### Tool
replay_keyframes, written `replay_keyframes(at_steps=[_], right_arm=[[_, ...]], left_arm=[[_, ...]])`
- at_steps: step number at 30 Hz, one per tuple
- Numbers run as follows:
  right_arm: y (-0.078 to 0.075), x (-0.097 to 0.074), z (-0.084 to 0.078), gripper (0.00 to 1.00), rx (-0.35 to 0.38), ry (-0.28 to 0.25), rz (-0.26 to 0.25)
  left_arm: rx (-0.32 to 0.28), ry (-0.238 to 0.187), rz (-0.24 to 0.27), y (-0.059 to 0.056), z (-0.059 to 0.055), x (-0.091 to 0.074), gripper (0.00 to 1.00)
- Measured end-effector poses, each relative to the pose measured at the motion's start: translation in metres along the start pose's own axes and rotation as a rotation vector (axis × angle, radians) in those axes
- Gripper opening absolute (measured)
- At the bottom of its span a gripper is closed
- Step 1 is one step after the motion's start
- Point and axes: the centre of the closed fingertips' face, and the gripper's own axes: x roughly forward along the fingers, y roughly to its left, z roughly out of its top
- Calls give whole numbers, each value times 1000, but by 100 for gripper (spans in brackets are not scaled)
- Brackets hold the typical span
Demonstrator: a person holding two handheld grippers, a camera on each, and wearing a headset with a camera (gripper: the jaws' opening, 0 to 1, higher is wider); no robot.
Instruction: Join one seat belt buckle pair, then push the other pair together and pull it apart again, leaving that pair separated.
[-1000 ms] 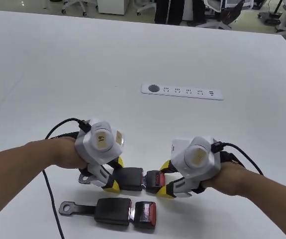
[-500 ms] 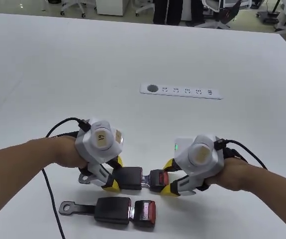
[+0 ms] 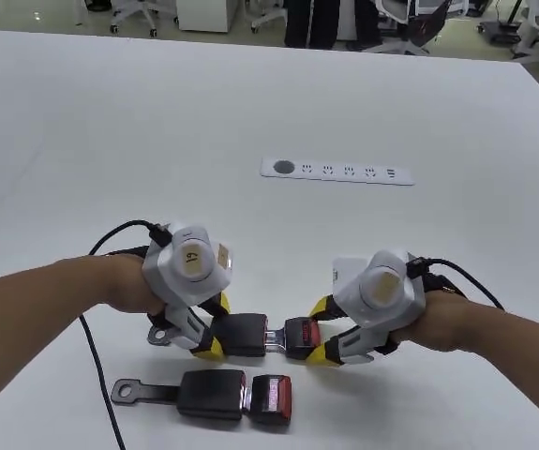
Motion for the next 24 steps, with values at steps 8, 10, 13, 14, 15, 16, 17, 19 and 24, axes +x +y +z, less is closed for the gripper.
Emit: replay_keyframes(at_steps=[8,10,13,14,15,16,17,19,24], right_arm=[[1,-5,-5,28,0,11,-1],[2,-7,-8,28,-2,14,1],[2,-10,-11,29,0,19,-1],[2,-11,-12,29,2,20,-2],[2,-12,-14,29,3,22,-3],[2,-13,-15,29,5,24,-4],[1,-14,-18,29,6,26,-3],[1,-16,-20,29,7,27,-6],[1,-21,-28,29,20,34,-14]], left_arm=[[0,-1,0,-1,1,0,32],[0,0,0,0,1,0,32],[-1,2,1,-1,1,0,32],[-1,2,2,-1,1,0,32],[-1,2,2,-1,1,0,32],[0,2,3,-3,3,-1,32],[0,2,3,-3,3,-2,32],[0,0,4,-3,3,-1,32],[2,-2,3,-4,4,-2,33]])
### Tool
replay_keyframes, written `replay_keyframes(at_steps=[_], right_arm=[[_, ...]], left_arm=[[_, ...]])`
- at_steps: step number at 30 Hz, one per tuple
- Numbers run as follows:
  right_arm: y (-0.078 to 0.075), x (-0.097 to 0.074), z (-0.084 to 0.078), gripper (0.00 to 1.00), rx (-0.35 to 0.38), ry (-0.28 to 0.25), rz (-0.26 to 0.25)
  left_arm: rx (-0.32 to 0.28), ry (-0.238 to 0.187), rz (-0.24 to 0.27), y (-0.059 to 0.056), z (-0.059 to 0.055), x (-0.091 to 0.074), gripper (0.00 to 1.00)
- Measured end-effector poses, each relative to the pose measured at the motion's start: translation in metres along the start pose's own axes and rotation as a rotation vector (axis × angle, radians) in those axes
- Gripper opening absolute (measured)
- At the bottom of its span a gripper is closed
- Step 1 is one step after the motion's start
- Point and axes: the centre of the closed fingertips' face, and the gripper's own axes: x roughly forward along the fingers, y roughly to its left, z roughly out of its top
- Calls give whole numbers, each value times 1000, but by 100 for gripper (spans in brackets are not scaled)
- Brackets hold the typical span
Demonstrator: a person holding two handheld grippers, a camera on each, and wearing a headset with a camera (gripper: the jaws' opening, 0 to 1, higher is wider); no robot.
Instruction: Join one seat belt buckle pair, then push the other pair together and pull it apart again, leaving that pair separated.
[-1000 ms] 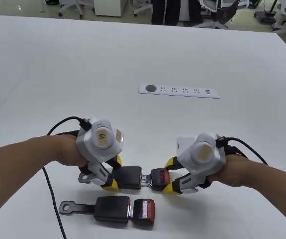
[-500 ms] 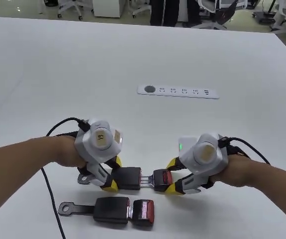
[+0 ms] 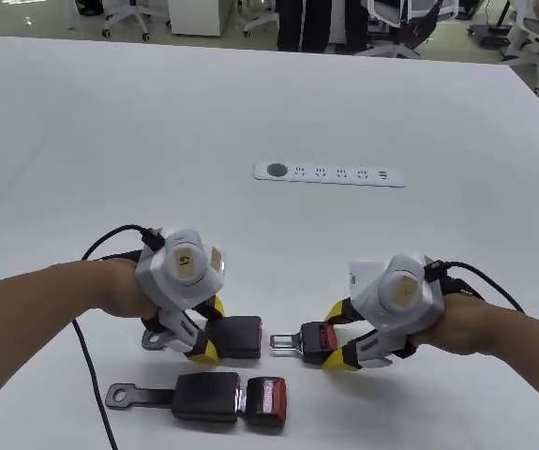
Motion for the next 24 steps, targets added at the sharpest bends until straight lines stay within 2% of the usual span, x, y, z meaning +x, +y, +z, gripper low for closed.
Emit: replay_keyframes(at_steps=[13,14,15,18,21,22,23,24], right_arm=[[-3,-13,-20,30,17,11,-15],[-4,-14,-22,30,21,11,-17],[-5,-15,-25,30,12,23,-21],[-2,-18,-27,30,12,21,-19],[-4,-20,-30,30,14,19,-22],[-3,-21,-30,30,15,19,-22],[-3,-21,-30,30,13,19,-22],[-3,-22,-31,30,15,20,-22]], left_arm=[[7,2,-3,0,0,-1,33],[10,0,-3,4,-4,1,33],[11,-3,-3,3,-3,0,33],[8,-10,-2,0,0,-2,33],[7,-14,-2,5,-5,1,33],[10,-14,-2,0,1,-2,33],[9,-14,-2,-1,2,-2,33],[10,-13,-2,2,-1,-1,33]])
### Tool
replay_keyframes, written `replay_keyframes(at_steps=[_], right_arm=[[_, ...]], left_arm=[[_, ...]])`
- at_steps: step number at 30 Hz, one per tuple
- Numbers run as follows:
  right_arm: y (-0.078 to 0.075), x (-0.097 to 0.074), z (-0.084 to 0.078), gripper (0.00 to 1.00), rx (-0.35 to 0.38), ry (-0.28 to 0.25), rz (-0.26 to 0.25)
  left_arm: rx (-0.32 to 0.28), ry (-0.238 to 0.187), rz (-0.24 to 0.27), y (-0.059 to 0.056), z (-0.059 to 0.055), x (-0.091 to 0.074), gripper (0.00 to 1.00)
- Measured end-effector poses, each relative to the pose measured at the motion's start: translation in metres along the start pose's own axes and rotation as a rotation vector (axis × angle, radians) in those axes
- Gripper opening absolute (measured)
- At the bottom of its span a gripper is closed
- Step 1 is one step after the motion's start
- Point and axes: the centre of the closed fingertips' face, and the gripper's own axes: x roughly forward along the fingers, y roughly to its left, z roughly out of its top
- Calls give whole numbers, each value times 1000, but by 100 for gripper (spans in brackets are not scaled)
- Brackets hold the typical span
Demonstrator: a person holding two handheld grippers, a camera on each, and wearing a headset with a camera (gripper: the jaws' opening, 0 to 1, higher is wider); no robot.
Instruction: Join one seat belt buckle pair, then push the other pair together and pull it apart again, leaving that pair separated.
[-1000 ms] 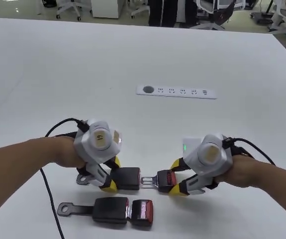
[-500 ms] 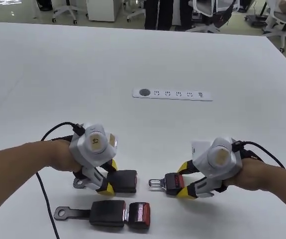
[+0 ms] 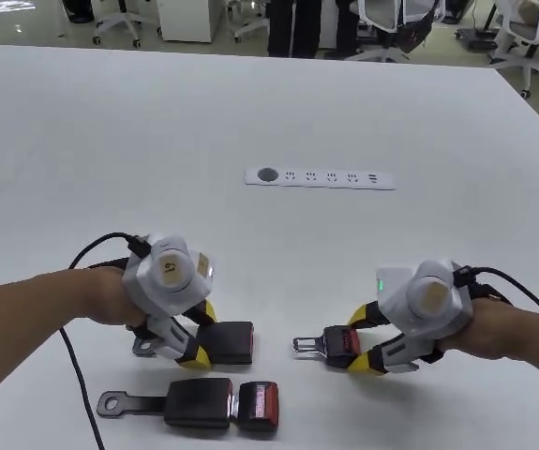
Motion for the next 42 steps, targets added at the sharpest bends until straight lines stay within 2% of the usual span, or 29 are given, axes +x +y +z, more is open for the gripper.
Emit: replay_keyframes(at_steps=[2,5,8,10,11,12,16,18,20,22,25,28,30,32,34,36,42], right_arm=[[1,-1,-1,30,-6,2,3],[1,-2,-3,30,-4,4,1],[1,-3,-4,30,-4,4,1],[1,-3,-5,30,-8,5,2],[1,-3,-5,30,-9,6,1],[2,-3,-7,30,-43,18,-3],[1,-3,-7,31,-34,14,-10],[1,-3,-7,31,-41,17,-14],[0,-3,-7,33,-46,20,-30],[0,-3,-7,35,-46,20,-28],[1,-4,-8,37,-47,17,-33],[0,-6,-7,40,-38,6,-40],[-1,-7,-6,41,-37,-3,-43],[-1,-9,-5,43,-30,-10,-45],[-2,-10,-5,46,-25,-17,-48],[-1,-10,-5,48,-23,-20,-52],[0,-15,-5,53,-3,-22,-70]], left_arm=[[4,2,1,-3,3,-2,33],[10,4,2,-1,1,0,33],[11,2,4,-6,6,-3,33],[14,2,5,-1,0,0,33],[18,2,7,-1,1,0,33],[21,2,9,-2,2,0,33],[37,4,18,-5,5,-2,33],[41,5,24,-2,2,-1,33],[46,5,31,-8,7,-4,33],[50,3,37,-6,5,-3,33],[40,2,45,0,-1,-2,33],[43,6,52,-5,4,-6,33],[37,3,57,-3,3,-6,33],[33,-6,64,-4,6,-10,34],[23,-14,71,-1,3,-10,34],[20,-18,77,-2,5,-14,34],[-13,-50,103,0,1,-25,35]])
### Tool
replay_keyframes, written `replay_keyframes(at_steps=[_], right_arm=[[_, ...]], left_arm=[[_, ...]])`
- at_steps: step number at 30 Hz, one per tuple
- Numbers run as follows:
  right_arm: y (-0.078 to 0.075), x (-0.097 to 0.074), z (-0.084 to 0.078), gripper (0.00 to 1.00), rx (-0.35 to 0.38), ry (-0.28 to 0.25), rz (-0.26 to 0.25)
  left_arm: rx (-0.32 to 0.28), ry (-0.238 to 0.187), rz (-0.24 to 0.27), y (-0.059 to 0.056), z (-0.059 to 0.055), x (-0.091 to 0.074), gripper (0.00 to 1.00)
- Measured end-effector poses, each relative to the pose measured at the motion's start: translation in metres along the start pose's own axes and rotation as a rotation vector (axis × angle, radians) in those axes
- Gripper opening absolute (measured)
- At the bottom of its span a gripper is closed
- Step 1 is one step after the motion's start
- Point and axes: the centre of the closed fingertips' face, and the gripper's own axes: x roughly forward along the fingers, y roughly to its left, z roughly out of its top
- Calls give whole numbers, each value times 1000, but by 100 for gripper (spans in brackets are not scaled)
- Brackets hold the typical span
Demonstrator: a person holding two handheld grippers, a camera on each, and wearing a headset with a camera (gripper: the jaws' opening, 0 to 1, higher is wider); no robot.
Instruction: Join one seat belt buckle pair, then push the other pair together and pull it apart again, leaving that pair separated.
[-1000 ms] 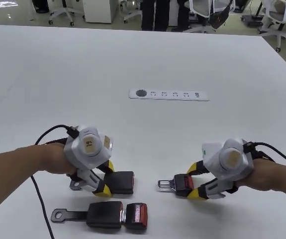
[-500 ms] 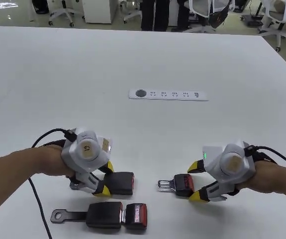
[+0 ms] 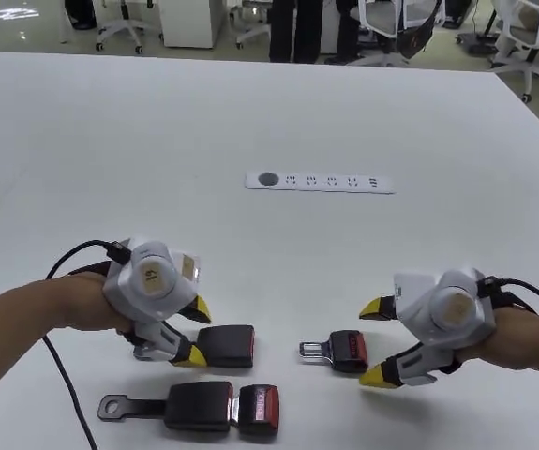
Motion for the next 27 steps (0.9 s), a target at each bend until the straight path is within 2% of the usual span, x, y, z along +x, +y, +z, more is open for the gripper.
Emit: replay_keyframes(at_steps=[8,10,12,14,16,18,20,22,24,26,27], right_arm=[[5,-10,-3,56,39,-7,-23],[6,-11,-5,58,46,-7,-30],[7,-12,-7,59,53,-7,-37],[8,-14,-8,60,63,-7,-45],[8,-16,-8,61,75,-11,-53],[10,-19,-7,62,80,-13,-60],[13,-21,-7,62,91,-19,-65],[14,-24,-7,63,96,-27,-71],[17,-26,-6,63,106,-34,-77],[20,-28,-6,65,118,-43,-85],[22,-29,-6,65,121,-46,-87]], left_arm=[[-70,-43,20,-8,0,-14,38],[-92,-59,30,-8,-3,-17,40],[-108,-68,35,-4,-12,-17,40],[-125,-75,46,-11,-6,-25,42],[-150,-93,56,-6,-15,-26,43],[-171,-106,67,-10,-15,-31,44],[-194,-120,81,-6,-25,-33,45],[-215,-133,88,-9,-27,-36,46],[-233,-139,103,-11,-34,-40,47],[-254,-148,115,-18,-33,-44,49],[-270,-161,123,-19,-36,-47,49]])
